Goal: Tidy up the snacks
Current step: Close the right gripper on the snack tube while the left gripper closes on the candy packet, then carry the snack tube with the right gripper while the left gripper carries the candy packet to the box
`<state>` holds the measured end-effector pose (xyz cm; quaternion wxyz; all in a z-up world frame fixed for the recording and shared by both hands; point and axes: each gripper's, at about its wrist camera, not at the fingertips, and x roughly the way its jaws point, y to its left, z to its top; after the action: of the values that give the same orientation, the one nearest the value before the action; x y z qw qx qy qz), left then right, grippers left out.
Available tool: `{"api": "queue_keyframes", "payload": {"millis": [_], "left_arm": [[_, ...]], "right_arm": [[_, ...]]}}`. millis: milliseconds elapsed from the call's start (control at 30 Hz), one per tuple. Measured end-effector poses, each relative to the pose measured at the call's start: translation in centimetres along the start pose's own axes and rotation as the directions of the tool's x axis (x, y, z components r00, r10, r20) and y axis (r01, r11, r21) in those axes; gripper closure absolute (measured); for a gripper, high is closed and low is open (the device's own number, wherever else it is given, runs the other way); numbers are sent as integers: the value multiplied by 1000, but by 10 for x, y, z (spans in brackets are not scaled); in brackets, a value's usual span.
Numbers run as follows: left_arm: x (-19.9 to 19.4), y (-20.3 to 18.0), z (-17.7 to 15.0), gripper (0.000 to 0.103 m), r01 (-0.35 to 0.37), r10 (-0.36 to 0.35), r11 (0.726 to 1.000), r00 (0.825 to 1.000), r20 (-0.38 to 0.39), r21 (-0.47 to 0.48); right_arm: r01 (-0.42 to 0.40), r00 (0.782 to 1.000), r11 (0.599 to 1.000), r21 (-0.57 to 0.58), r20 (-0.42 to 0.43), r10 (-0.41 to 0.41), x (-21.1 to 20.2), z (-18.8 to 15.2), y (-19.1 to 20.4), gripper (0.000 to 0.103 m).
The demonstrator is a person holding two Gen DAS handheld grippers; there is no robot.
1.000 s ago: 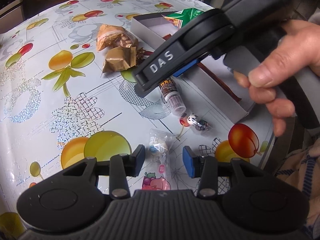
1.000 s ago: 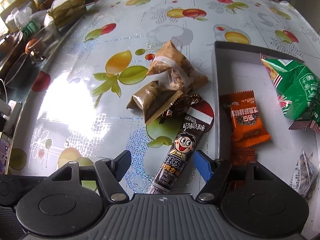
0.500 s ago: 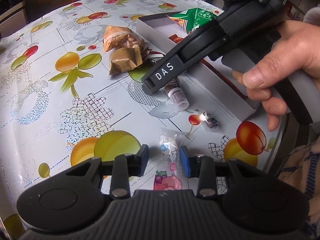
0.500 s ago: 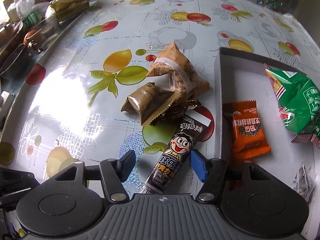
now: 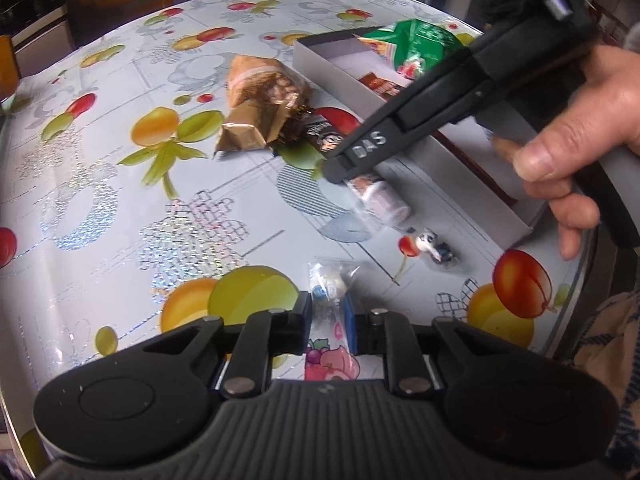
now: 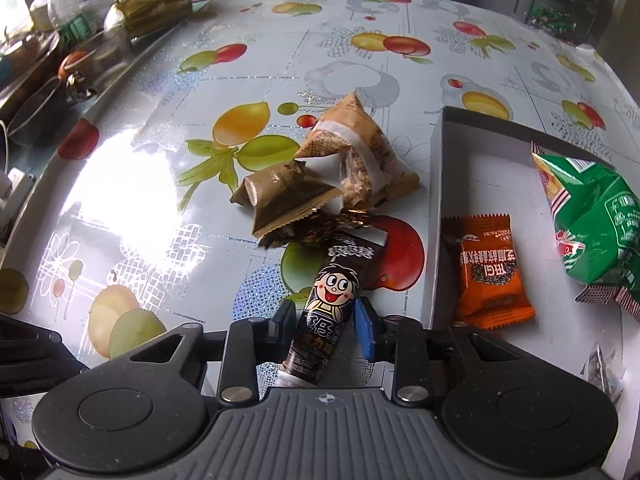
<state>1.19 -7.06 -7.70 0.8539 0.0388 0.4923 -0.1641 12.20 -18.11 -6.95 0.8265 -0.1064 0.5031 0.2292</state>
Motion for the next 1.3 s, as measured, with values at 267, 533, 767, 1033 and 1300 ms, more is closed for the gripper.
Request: {"api": "queue_keyframes", "payload": {"millis": [267,533,767,1033,1300], "left_arm": [[-3,0,4,91,-21,22,1000,1000,21,-20],[-8,0,11,91,-48,51,997,997,55,-53],[-12,-5,18,91,-60,64,997,994,88,-56],[-14,-10,21,91,-72,78,996,992,99,-62],[-14,-12,23,91,-91,98,994,990,101,-66]], "right_arm": [[-42,999,998,50,-3,42,-3,-1,-9,77],[-80,996,994,78,31,78,-16,0,-16,78],[-106,993,988,114,55,100,-25,2,-25,78],[-146,988,979,139,78,136,-36,1,-32,78],[-188,980,966,175,100,173,-45,1,-41,78]]}}
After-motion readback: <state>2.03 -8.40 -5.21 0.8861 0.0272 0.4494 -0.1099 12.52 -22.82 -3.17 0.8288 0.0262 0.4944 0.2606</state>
